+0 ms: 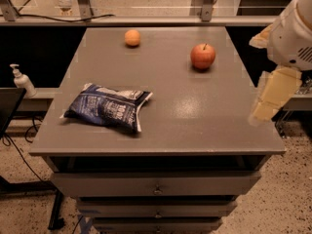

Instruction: Pick orange

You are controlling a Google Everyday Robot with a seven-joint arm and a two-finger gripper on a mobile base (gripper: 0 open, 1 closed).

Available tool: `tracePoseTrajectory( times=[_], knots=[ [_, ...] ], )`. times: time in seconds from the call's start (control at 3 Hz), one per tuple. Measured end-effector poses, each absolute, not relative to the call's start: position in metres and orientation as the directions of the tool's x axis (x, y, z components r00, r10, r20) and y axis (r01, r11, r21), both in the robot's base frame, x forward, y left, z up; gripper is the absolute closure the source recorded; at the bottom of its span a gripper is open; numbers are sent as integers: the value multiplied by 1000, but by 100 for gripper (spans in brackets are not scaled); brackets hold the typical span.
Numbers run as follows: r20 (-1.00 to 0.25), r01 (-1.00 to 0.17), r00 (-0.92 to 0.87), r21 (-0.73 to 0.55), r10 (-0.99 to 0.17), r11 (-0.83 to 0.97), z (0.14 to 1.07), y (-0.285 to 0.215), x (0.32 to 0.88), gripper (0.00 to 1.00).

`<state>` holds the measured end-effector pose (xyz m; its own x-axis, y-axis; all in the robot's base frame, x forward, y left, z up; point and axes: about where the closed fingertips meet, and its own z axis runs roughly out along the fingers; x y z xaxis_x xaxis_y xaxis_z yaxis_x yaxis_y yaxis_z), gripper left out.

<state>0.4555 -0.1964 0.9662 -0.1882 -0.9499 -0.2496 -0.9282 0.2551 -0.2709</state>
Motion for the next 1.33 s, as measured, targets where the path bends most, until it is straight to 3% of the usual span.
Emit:
tracePoseTrajectory(
  times=[0.33, 1.0, 1.33],
  knots=[
    [-308, -934, -146, -271, -940, 234, 947, -170, 482, 0],
    [-341, -930, -142, -275, -929, 243, 948, -169, 488, 0],
    [-404, -908, -129, -318, -906, 271, 947, -160, 536, 0]
  ],
)
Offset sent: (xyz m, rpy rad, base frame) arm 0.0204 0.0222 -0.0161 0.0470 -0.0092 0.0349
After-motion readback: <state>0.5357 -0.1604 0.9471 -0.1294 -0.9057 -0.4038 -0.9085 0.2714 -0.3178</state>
